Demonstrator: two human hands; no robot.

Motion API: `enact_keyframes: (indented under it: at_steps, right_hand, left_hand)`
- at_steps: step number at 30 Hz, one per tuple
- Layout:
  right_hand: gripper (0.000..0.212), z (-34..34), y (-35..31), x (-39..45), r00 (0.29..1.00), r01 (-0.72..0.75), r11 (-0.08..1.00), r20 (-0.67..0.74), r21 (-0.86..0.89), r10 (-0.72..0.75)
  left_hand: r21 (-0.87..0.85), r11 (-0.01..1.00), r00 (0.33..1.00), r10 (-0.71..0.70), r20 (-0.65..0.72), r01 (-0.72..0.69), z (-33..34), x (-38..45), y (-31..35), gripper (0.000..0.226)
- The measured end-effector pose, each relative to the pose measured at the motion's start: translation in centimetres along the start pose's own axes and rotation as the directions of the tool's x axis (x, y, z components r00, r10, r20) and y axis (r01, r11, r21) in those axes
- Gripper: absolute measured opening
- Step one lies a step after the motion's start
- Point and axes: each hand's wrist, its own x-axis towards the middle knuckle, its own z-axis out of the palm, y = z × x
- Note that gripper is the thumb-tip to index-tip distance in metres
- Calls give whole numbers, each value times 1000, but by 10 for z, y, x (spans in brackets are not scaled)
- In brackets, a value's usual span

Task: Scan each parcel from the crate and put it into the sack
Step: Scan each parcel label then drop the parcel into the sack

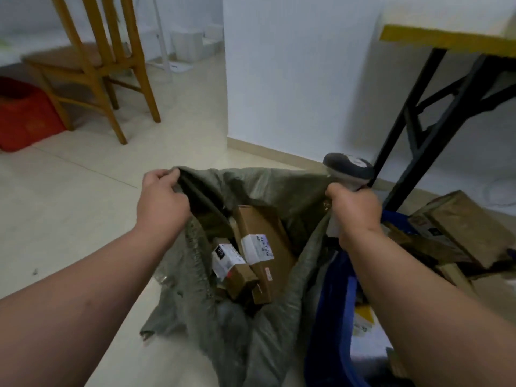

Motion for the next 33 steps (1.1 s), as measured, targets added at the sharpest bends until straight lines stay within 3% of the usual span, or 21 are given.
enact_keyframes:
  at_steps: [6,9,11,13,15,17,20,24,27,30,33]
  right_hand:
    - [12,-53,-53,-12,967,193,972,-193,137,-165]
    - [35,-70,-62,-13,947,260,955,-231,142,-223]
    - [34,-76,-55,-13,956,249,965,-180,85,-231]
    - [22,-76,-38,-11,979,181,983,-96,18,-178]
    - [9,-73,-17,-9,996,86,995,-23,-58,-87]
    - [13,-66,6,-3,1000,6,991,27,-130,-2]
    - [30,-51,32,9,998,-35,975,40,-219,44]
    - [27,-30,43,27,998,-15,958,51,-287,31]
    - [30,-20,47,38,998,-12,948,51,-318,30]
    - [31,-18,54,42,999,2,943,33,-334,9]
    - [19,-23,56,39,999,16,950,49,-312,-1]
  left_hand:
    - [-221,974,995,31,-99,-53,-37,-7,90,59]
    - [-241,968,987,37,-155,-74,-42,-8,99,59]
    - [-213,977,996,-45,-81,27,-37,-13,83,65]
    - [-58,983,984,-175,25,176,-26,-20,47,66]
    - [20,952,947,-307,91,306,-12,-27,3,53]
    - [17,894,883,-446,146,449,-2,-33,-36,36]
    - [23,832,821,-551,150,554,11,-33,-74,36]
    - [101,848,831,-529,170,520,34,-20,-92,61]
    - [256,880,884,-443,146,399,52,-18,-91,66]
    - [471,836,905,-395,159,282,67,-28,-80,75]
    - [560,807,893,-379,244,190,78,-41,-67,81]
